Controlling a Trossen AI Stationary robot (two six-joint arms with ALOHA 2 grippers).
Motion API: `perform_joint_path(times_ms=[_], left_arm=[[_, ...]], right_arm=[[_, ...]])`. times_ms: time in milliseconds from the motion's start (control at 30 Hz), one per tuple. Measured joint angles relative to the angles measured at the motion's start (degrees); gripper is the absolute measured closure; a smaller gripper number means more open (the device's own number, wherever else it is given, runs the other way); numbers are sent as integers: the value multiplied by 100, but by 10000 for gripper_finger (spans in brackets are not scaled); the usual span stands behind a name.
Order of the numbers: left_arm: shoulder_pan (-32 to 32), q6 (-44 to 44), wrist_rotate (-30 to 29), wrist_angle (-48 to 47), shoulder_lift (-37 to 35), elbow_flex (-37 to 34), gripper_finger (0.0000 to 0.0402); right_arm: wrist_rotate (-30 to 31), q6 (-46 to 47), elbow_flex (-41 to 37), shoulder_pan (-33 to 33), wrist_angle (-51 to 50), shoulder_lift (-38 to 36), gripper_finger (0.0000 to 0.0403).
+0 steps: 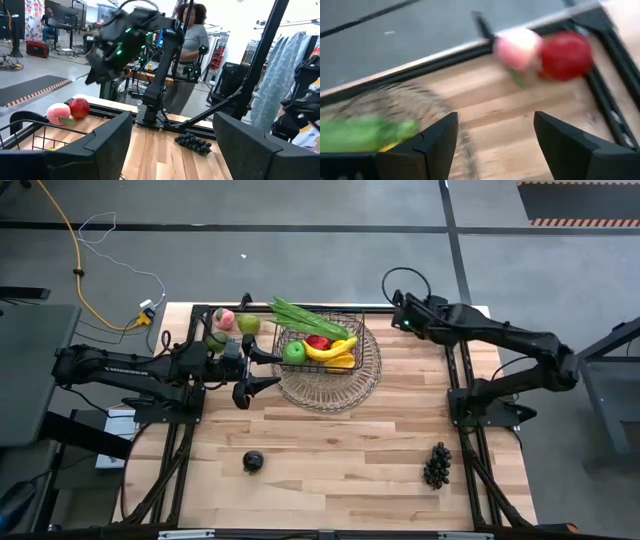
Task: Build produce basket
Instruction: Put the pomegranate into the black wire basket
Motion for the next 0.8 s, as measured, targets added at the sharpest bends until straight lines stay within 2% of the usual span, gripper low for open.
perform_joint_path(times_ms=[167,533,800], left_arm=[[0,2,0,0,0,1,135],[2,-44,-341,0,0,2,135],[2,-50,-462,0,0,2,135]], right_arm=[[-76,642,-324,-825,33,163,151],[-372,902,-1082,-2306,594,172,151],[-844,1541,-1856,-2848,1974,172,151]])
